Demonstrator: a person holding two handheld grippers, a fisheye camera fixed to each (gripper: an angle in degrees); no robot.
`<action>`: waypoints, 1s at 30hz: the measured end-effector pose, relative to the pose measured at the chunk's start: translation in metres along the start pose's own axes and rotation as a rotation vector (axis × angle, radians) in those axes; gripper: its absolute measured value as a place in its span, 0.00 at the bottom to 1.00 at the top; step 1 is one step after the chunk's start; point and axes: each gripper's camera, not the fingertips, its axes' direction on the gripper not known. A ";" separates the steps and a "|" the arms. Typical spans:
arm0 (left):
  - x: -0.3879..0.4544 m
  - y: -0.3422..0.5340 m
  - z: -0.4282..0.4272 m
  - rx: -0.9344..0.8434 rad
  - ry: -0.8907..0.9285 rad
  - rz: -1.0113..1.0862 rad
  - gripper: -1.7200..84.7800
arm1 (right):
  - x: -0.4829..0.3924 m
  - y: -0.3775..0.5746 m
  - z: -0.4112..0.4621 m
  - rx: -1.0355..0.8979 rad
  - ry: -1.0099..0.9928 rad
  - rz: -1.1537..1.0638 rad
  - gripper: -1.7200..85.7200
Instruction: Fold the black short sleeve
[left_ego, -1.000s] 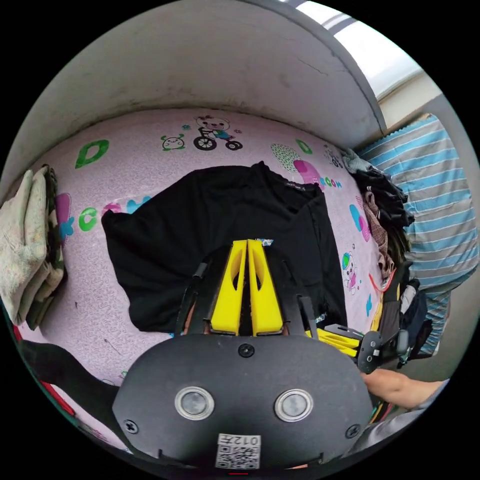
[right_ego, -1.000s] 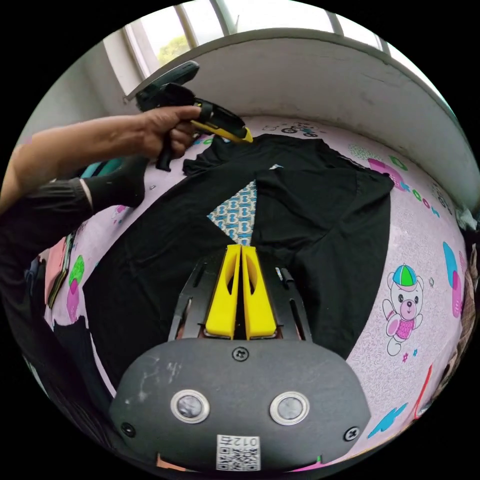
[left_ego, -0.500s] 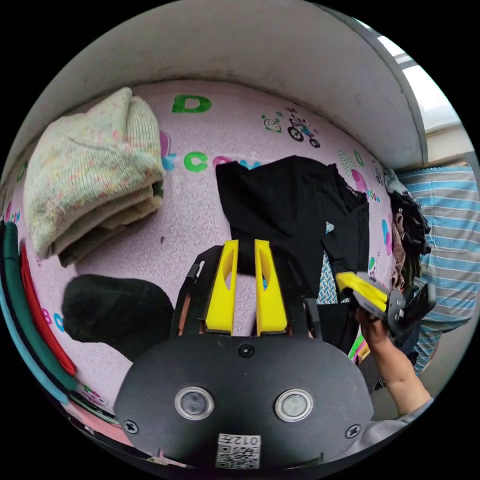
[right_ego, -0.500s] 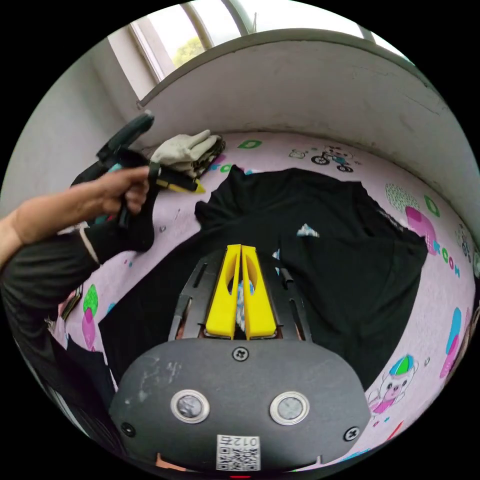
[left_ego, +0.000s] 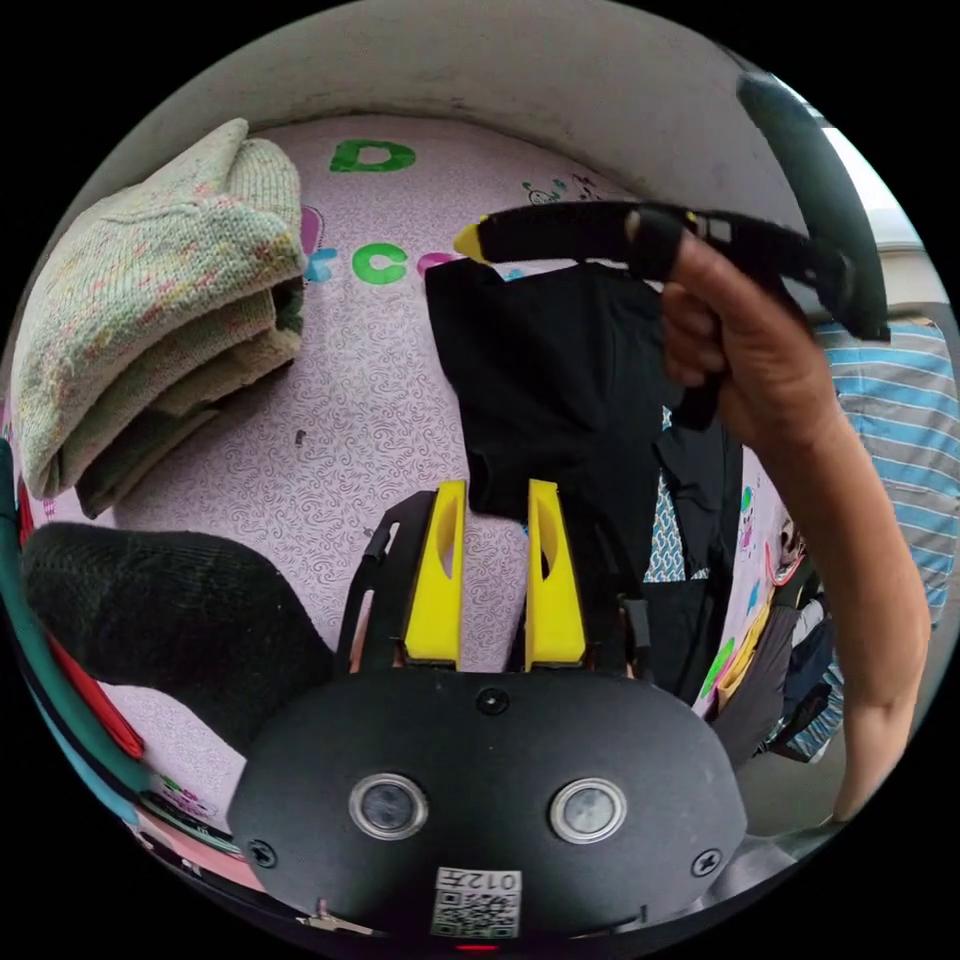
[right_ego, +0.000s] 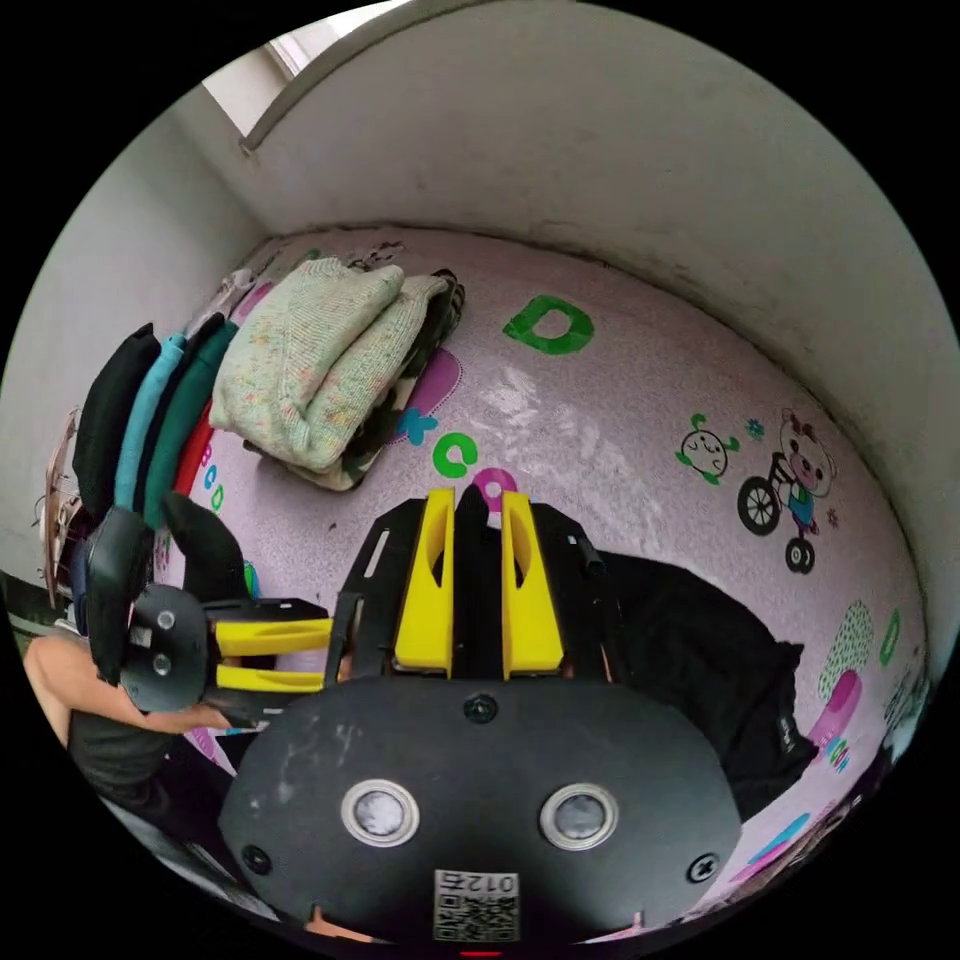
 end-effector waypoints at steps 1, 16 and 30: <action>0.001 0.001 0.000 0.001 -0.013 0.003 0.09 | -0.001 -0.010 0.001 -0.030 0.008 -0.021 0.11; 0.033 0.035 -0.011 0.038 -0.060 0.115 0.02 | 0.018 -0.025 -0.072 -0.081 -0.057 -0.084 0.01; 0.175 0.087 -0.041 0.091 -0.081 0.321 0.02 | 0.102 0.102 -0.191 0.095 -0.112 0.047 0.01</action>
